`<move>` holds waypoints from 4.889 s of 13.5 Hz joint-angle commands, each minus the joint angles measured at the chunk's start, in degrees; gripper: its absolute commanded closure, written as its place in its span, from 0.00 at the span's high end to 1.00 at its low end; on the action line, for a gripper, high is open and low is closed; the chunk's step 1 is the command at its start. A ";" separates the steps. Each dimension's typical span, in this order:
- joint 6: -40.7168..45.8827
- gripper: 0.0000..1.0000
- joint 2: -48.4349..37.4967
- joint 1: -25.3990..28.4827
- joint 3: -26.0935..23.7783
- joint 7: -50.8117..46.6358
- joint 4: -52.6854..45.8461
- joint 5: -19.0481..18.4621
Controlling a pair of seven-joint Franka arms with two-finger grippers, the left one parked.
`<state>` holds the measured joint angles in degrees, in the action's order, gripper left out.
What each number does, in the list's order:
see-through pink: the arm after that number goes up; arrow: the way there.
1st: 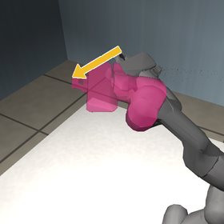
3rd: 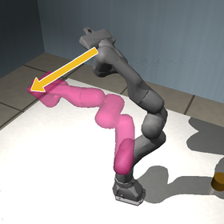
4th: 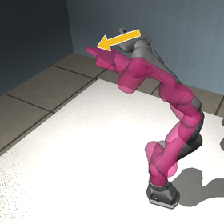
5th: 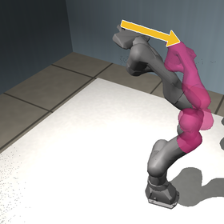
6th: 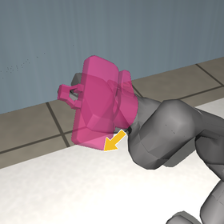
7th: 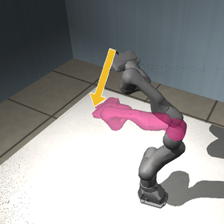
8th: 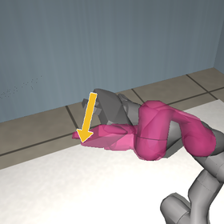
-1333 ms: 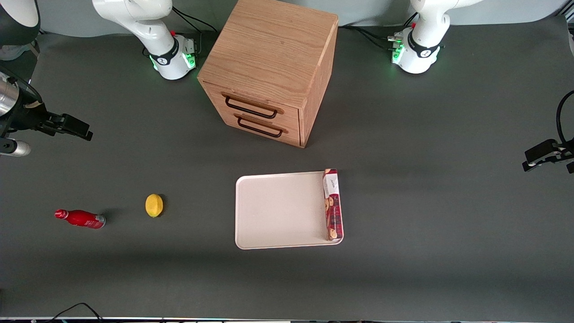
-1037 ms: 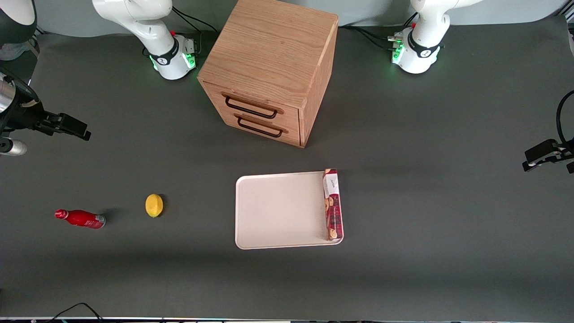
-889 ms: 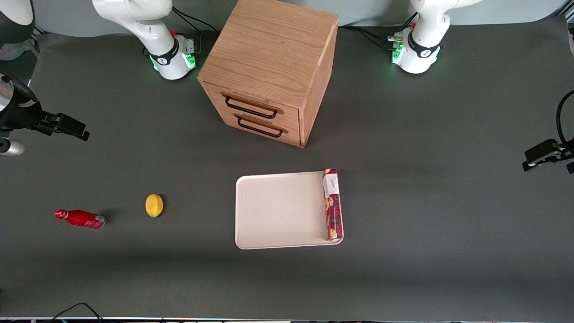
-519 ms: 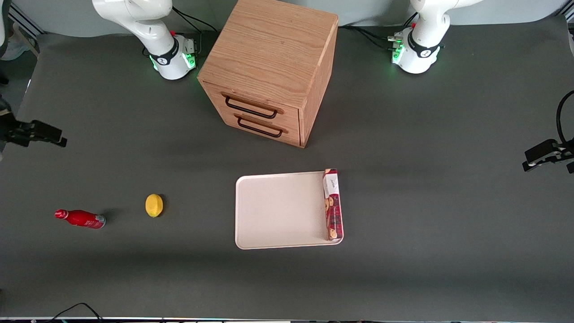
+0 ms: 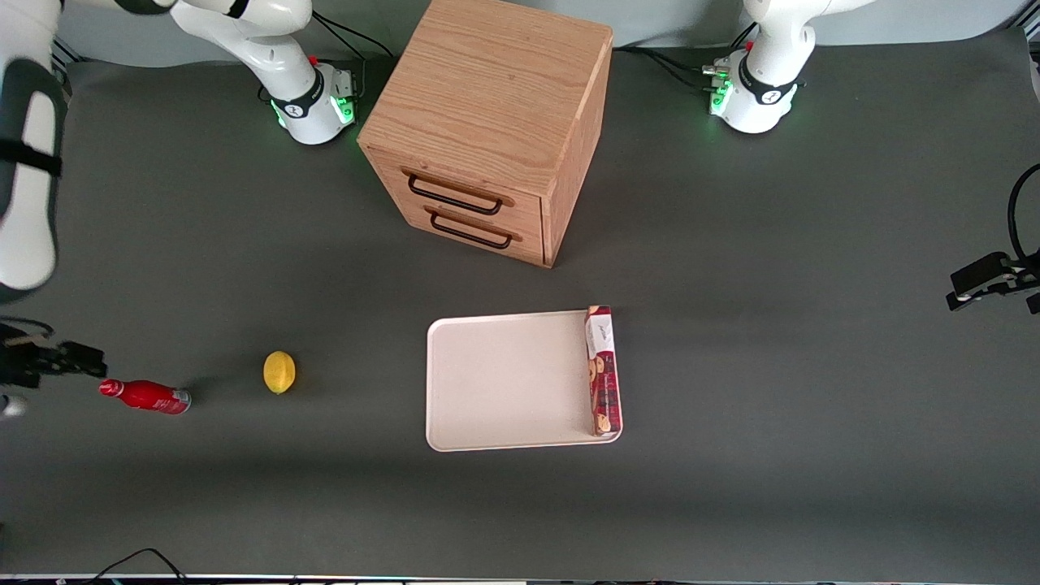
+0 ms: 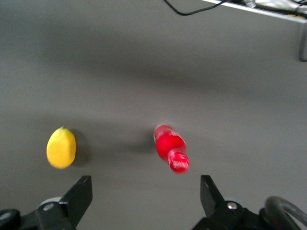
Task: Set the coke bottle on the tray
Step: 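Close the right gripper around the bottle's cap end, then lift the bottle with the right gripper and carry it toward the tray, then lower the bottle onto the white tray beside its rim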
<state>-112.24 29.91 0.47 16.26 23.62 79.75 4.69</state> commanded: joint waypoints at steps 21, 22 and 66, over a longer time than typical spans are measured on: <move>-4.74 0.15 4.28 0.23 4.13 5.47 4.97 1.64; -4.74 0.10 4.10 0.23 4.13 5.39 4.97 0.94; 12.29 1.00 5.89 4.45 -48.53 -74.97 -12.34 -26.49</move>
<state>-103.29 42.51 6.29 -32.21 -53.40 66.19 -20.80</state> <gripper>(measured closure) 0.000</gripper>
